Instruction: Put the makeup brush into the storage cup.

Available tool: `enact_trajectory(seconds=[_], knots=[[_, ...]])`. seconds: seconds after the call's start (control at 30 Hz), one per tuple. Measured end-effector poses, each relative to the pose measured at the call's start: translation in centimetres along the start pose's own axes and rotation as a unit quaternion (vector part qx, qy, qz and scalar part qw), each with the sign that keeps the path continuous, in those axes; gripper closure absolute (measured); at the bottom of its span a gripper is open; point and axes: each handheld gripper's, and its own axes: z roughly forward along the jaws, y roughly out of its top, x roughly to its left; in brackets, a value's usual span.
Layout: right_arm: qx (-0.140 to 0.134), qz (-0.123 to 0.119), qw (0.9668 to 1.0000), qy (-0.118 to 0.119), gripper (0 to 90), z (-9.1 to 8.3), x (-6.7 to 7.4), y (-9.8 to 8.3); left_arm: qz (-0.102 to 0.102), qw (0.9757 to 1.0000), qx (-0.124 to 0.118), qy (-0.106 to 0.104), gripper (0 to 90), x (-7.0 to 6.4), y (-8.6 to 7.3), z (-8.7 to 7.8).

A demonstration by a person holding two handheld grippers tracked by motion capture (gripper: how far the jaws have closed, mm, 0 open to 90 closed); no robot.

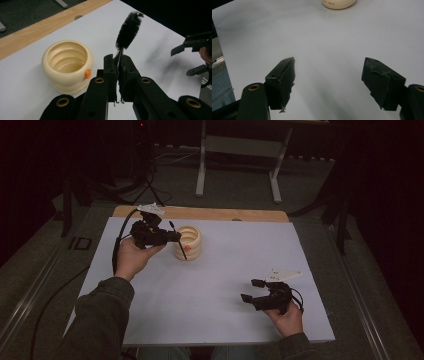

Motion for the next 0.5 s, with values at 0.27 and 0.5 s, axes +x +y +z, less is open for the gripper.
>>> enact_trajectory(seconds=[0.27, 0.5], knots=[[0.000, 0.001, 1.0000, -0.001, 26.4, 0.1, -0.2, 0.0, -0.002, 1.0000, 0.002, 0.008, 85.9, 0.6, 1.0, -0.2], [-0.002, 0.001, 1.0000, -0.001, 26.4, 0.0, -0.2, 0.1, -0.007, 0.9999, 0.003, 0.009, 85.9, 1.0, 1.7, -0.2]])
